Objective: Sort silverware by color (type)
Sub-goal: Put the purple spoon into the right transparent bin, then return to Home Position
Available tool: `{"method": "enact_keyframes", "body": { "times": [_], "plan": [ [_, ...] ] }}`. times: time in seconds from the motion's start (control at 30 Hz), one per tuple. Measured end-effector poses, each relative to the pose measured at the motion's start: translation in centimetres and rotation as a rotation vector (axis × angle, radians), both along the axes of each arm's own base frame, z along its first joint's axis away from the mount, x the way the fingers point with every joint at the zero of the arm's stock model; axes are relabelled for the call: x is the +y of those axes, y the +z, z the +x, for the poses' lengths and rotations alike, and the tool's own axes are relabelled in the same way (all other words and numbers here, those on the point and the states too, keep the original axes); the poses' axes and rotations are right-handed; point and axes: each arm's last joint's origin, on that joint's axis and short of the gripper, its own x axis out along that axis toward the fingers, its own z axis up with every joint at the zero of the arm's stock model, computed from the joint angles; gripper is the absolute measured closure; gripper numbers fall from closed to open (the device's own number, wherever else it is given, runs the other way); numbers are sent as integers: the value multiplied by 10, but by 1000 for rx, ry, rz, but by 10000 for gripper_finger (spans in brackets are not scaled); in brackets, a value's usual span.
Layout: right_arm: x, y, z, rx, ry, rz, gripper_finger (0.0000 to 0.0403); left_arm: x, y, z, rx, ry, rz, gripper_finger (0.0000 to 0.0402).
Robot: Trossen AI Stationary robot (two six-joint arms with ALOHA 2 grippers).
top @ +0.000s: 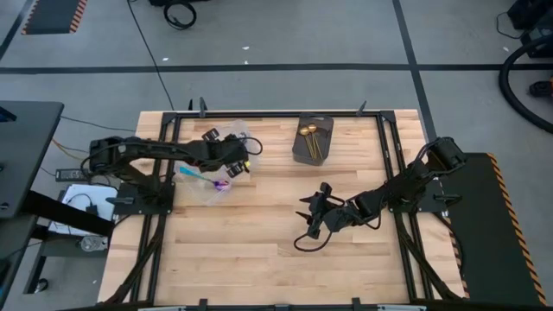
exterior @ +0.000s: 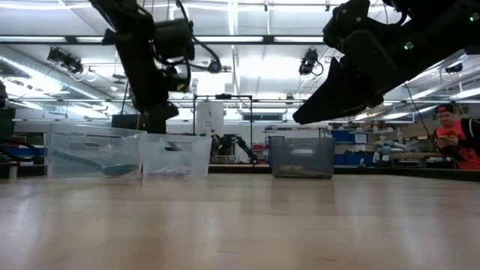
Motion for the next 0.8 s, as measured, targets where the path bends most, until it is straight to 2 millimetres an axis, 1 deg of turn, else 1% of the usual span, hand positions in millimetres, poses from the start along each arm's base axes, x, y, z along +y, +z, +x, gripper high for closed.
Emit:
{"method": "enact_keyframes", "body": {
  "times": [0.17, 0.2, 0.27, 0.37, 0.47, 0.57, 0.67, 0.8],
  "plan": [
    [0, 0, 0, 4, 3, -7, 188, 9, -11, 4, 20, 24, 1, 365],
    [0, 0, 0, 6, 6, -11, 188, 10, -13, 5, 24, 30, -2, 358],
    [0, 0, 0, 6, 6, -11, 188, 11, -19, 7, 35, 34, -9, 329],
    [0, 0, 0, 6, 6, -9, 188, 9, -24, 10, 45, 27, -16, 266],
    [0, -1, 0, 8, 8, 18, 188, 5, -24, 13, 24, 11, -14, 208],
    [1, -1, 0, 13, 29, 47, 188, -5, -16, 18, -32, -41, 6, 170],
    [1, 1, -1, 13, 35, 41, 188, -16, -6, 26, -85, -143, 43, 159],
    [0, 12, -6, 8, 39, 36, 188, -26, 0, 30, -97, -228, 69, 164]
  ]
}}
